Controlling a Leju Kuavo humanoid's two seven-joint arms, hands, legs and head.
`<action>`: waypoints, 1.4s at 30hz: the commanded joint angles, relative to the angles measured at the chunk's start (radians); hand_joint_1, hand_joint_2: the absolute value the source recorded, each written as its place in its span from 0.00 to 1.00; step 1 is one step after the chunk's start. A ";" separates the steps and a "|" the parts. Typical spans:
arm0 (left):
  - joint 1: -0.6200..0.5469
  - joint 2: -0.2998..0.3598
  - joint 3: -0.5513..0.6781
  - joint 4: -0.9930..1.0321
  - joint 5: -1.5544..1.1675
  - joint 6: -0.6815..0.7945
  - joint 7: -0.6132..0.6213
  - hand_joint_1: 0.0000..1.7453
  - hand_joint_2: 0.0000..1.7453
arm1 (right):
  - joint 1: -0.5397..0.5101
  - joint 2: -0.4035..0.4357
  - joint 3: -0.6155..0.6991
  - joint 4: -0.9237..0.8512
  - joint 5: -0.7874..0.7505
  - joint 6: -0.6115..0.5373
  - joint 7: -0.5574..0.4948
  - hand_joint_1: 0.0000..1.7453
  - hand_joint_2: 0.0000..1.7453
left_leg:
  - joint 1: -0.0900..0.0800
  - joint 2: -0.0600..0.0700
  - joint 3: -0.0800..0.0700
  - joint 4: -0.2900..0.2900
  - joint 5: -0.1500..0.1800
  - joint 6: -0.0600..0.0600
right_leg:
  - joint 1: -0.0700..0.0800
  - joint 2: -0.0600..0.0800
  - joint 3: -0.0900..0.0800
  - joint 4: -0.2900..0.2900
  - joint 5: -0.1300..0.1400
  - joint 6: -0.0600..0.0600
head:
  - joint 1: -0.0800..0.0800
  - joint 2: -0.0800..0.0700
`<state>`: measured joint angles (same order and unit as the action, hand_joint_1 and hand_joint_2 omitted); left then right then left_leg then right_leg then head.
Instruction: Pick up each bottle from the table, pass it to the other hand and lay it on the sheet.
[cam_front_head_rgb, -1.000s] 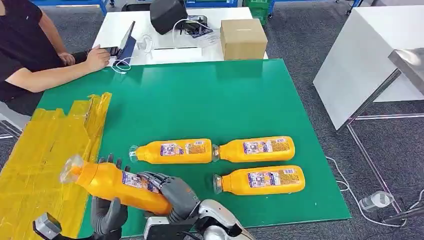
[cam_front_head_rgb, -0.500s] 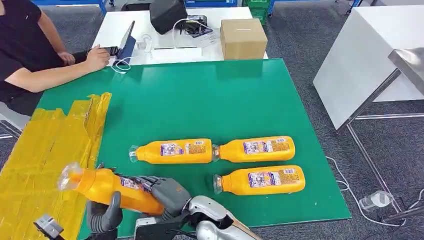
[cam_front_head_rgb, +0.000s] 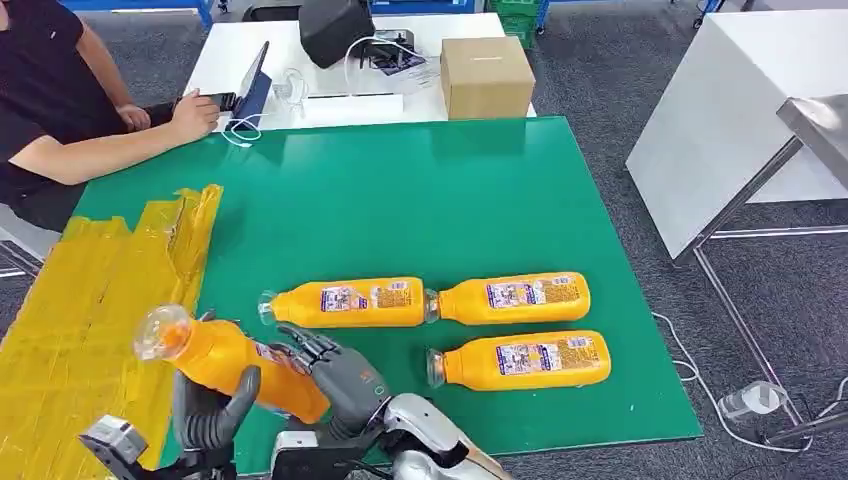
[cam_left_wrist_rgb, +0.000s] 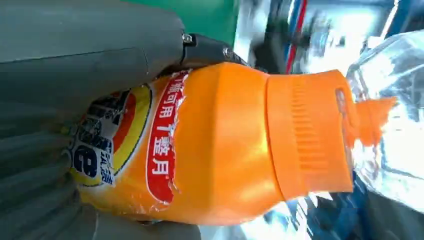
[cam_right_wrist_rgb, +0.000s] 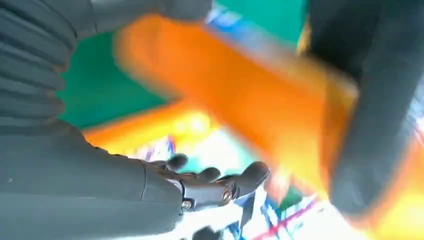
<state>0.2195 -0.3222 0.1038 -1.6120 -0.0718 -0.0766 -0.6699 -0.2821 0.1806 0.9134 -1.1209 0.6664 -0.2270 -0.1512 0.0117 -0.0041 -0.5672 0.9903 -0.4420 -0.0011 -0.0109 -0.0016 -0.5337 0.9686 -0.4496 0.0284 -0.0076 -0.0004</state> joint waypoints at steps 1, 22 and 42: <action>-0.078 0.099 -0.011 -0.087 -0.197 0.200 0.005 1.00 1.00 | -0.015 -0.104 -0.182 -0.183 0.030 0.051 0.015 0.00 1.00 | 0.000 -0.003 0.000 0.000 0.001 0.000 | 0.000 -0.003 0.002 0.000 0.000 -0.001 | 0.000 0.000; -0.245 0.445 -0.085 0.531 -1.033 0.495 0.205 1.00 1.00 | -0.416 -0.031 -0.045 0.337 -0.131 0.313 0.039 0.00 1.00 | -0.001 0.001 0.005 -0.002 0.002 0.000 | -0.001 0.001 0.005 0.001 0.000 0.000 | 0.000 0.000; -0.221 0.690 -0.245 0.635 -0.928 0.183 0.105 0.00 1.00 | -0.549 0.048 0.041 0.566 -0.155 0.356 0.070 0.00 1.00 | -0.001 0.004 0.014 -0.002 0.002 -0.004 | -0.001 0.005 0.010 0.009 -0.001 -0.002 | 0.000 0.000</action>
<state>-0.0571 0.3186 -0.0668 -1.0876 -0.9926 0.1358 -0.5776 -0.7536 0.2064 0.8812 -0.6946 0.5131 0.1267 -0.0847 0.0121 -0.0039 -0.5540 0.9890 -0.4390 -0.0059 -0.0108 0.0003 -0.5233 0.9776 -0.4506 0.0266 -0.0076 -0.0004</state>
